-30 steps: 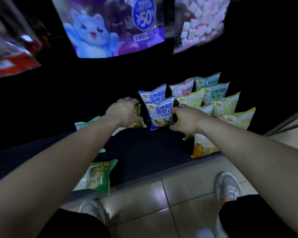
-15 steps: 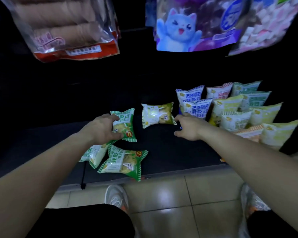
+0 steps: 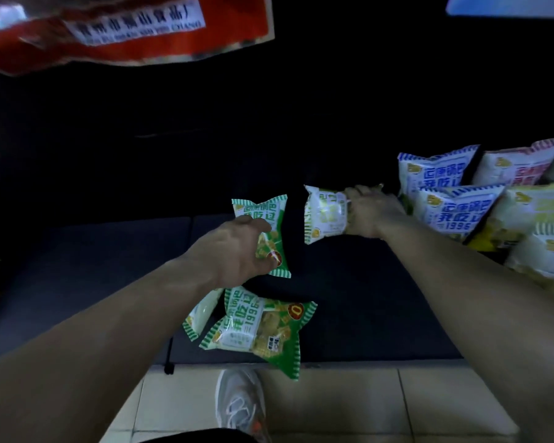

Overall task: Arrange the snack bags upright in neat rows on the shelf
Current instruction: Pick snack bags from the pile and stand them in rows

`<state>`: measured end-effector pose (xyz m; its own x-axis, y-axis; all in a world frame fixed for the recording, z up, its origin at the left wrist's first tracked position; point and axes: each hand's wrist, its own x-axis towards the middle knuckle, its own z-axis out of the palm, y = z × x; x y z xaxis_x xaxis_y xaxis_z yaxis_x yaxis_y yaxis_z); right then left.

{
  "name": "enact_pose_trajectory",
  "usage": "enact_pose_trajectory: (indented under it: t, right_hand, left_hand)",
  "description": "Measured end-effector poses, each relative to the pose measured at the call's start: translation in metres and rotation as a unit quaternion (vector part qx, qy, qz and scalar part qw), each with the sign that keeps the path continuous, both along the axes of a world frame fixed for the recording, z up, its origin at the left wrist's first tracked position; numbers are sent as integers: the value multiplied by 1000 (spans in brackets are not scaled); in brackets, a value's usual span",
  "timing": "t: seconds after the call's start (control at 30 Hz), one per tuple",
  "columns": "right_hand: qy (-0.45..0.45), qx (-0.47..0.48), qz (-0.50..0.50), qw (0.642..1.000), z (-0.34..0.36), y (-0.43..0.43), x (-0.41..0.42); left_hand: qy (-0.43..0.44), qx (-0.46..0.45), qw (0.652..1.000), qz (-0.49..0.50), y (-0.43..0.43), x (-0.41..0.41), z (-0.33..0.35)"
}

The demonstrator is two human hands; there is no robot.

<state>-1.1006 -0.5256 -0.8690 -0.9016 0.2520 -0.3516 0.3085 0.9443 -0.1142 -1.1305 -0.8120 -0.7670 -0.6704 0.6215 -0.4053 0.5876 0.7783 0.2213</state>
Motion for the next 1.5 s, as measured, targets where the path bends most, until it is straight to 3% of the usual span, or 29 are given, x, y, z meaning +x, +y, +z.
enact_pose_trajectory:
  t: [0.2,0.4,0.67,0.83,1.07,1.3,1.4,1.5]
  right_hand:
    - [2,91,22,996,-6,-11,3]
    - [-2,-8,-7,1000,-3,-34,28]
    - [10,-30,1,999,56,-43,105]
    - [55,-22,-4,998,136,-29,173]
    - [81,-6,-27,996,209,-4,266]
    - [160,-135,-102,972,212,8,309]
    - [189,-155,-122,962,205,17,310]
    - [186,-147,-125,963,195,33,315]
  left_hand:
    - [-17,-20,1000,-12,6,5,-3]
    - [2,-9,1000,-18,7,7,9]
    - [29,8,999,-10,6,7,50]
    - [37,52,998,-15,14,35,78]
    - [-22,139,988,-70,59,106,103]
    - [-108,238,960,-98,112,173,104]
    - [-105,311,942,-75,127,180,99]
    - [-97,326,938,-64,144,178,97]
